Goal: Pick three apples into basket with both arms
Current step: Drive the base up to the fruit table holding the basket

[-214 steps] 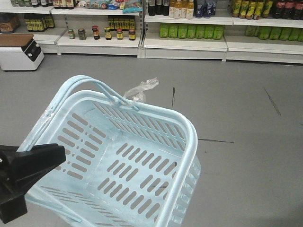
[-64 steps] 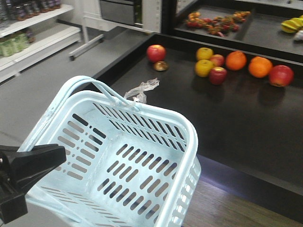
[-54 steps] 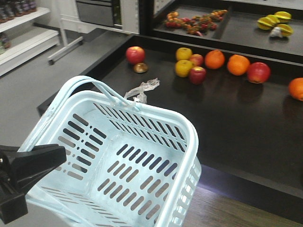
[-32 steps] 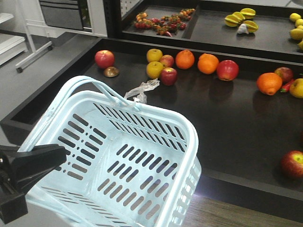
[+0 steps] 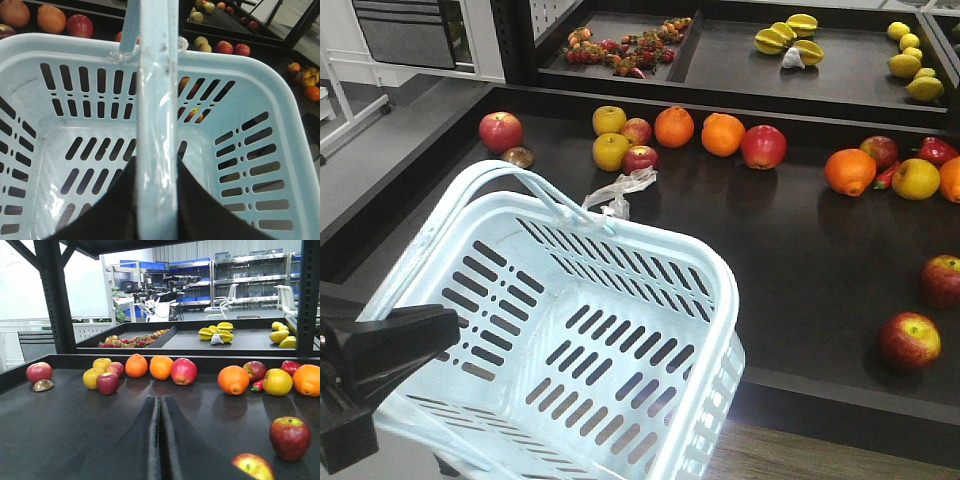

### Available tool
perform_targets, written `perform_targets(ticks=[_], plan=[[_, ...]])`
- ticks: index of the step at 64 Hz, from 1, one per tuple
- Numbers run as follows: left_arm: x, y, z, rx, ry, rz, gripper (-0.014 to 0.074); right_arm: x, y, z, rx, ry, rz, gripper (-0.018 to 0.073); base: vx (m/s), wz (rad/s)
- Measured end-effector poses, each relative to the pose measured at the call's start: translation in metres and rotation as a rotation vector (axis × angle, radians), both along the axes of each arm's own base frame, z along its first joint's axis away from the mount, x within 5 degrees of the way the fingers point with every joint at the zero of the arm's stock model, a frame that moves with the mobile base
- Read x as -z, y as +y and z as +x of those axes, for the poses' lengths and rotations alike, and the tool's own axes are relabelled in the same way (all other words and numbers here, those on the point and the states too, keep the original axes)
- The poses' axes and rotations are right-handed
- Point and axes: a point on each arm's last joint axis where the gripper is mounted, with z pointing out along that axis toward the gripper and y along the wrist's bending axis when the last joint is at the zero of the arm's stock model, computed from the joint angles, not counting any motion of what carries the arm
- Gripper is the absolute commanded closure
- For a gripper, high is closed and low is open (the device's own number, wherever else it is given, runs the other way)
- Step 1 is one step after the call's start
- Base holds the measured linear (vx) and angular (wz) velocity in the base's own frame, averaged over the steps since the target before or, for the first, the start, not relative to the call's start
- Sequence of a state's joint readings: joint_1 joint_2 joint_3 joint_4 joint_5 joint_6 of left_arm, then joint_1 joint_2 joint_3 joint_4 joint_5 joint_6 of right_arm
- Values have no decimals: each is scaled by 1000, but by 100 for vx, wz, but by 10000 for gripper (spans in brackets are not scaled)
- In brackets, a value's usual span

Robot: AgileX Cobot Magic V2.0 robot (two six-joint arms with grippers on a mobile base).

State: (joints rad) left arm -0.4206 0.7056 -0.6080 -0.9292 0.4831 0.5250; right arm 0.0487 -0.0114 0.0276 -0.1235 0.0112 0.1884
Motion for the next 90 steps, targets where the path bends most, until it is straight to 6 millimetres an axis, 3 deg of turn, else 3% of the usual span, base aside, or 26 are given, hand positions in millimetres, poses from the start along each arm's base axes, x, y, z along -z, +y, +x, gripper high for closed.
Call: perform_targets(ticks=[90], plan=[[0,0,0,0,0,0,603,0,0,0,0,0,0,564,10,-16]])
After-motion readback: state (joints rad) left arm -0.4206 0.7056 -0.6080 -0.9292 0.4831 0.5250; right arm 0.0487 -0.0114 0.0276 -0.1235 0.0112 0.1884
